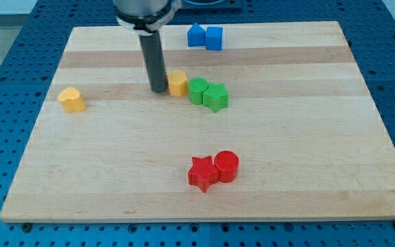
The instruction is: Slide the heart to the left of the hexagon
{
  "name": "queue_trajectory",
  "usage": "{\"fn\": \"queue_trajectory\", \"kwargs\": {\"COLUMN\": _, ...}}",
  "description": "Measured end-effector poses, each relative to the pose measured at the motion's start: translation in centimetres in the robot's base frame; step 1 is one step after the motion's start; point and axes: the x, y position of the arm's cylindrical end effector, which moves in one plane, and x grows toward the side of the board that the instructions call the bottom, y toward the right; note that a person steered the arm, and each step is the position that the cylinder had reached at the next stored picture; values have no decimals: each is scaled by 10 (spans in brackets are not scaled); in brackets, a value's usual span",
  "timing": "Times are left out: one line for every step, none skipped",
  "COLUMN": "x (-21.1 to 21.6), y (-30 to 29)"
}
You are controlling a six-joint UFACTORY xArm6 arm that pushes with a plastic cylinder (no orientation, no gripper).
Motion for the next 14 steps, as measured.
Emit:
{"fn": "queue_trajectory", "kwargs": {"x": 4, "y": -4}}
{"fn": "queue_trajectory", "kwargs": {"x": 49, "y": -18}}
{"fn": "queue_trajectory", "kwargs": {"x": 101, "y": -37}}
{"fn": "queue_trajectory", "kwargs": {"x": 115, "y": -94}}
{"fn": "queue_trajectory", "kwargs": {"x": 110, "y": -152}}
{"fn": "queue_trajectory", "kwargs": {"x": 82, "y": -186}}
{"fn": "queue_trajectory", "kwargs": {"x": 53, "y": -186}}
{"fn": "queue_trajectory", "kwargs": {"x": 41, "y": -168}}
{"fn": "queue_trajectory", "kwargs": {"x": 26, "y": -157}}
{"fn": "queue_trajectory", "kwargs": {"x": 26, "y": -198}}
{"fn": "queue_trajectory", "kwargs": {"x": 20, "y": -224}}
{"fn": "queue_trajectory", "kwargs": {"x": 12, "y": -221}}
{"fn": "queue_trajectory", "kwargs": {"x": 11, "y": -197}}
{"fn": "queue_trajectory", "kwargs": {"x": 11, "y": -161}}
